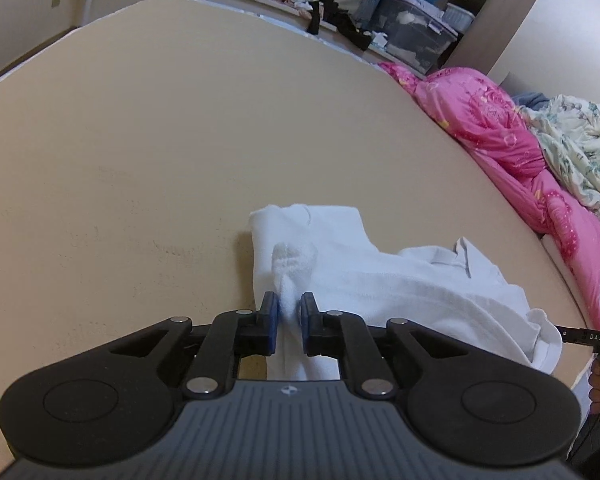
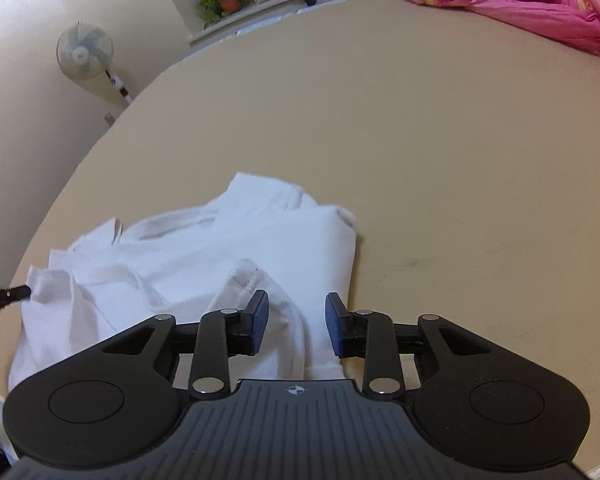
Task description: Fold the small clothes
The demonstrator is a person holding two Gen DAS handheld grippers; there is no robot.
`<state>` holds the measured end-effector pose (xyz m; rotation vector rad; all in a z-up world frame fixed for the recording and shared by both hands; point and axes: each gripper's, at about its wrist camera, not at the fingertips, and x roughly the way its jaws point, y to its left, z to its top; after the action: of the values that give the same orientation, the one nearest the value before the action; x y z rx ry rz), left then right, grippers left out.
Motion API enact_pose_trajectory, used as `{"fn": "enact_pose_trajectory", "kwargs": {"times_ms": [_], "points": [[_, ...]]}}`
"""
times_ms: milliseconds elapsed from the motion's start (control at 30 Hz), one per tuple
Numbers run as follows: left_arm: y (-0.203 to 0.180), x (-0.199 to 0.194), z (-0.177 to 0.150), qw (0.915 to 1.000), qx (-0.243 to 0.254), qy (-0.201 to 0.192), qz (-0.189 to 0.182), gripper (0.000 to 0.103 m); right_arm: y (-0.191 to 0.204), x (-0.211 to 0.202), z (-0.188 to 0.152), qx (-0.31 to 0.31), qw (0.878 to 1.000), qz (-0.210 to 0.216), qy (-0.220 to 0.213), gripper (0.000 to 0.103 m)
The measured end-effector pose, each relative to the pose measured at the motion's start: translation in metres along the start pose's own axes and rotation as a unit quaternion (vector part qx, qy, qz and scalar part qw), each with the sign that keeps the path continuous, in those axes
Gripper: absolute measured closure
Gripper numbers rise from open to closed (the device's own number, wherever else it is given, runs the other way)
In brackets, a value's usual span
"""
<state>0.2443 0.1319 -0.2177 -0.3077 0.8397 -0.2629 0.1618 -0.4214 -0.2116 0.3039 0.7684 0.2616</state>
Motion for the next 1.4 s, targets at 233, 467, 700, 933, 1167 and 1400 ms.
{"fn": "enact_pose_trajectory", "kwargs": {"times_ms": [233,467,700,933,1167,1400], "points": [[-0.005,0.006,-0.001,0.9999,0.012,0.009,0.008,0.085,0.019,0.012,0.000,-0.050,0.999,-0.004,0.008,0.070],[-0.006,0.006,0.004,0.9997,0.019,-0.007,0.013,0.095,0.017,0.000,0.015,-0.037,0.997,0.016,-0.065,0.099],[0.001,0.004,0.017,0.9958,-0.007,-0.072,0.057,0.097,-0.006,0.000,0.042,0.070,0.984,-0.003,-0.164,0.100],[0.017,0.011,0.027,0.9890,-0.027,-0.108,0.097,0.103,-0.003,0.027,0.056,0.094,0.977,-0.038,-0.186,0.103],[0.038,0.022,0.031,0.9948,-0.085,-0.053,0.015,0.078,-0.005,0.065,0.059,0.105,0.988,-0.052,-0.098,0.096],[0.023,0.037,0.032,0.9964,-0.064,-0.056,0.007,0.058,-0.004,0.065,0.055,0.106,0.990,-0.033,-0.091,0.071]]}}
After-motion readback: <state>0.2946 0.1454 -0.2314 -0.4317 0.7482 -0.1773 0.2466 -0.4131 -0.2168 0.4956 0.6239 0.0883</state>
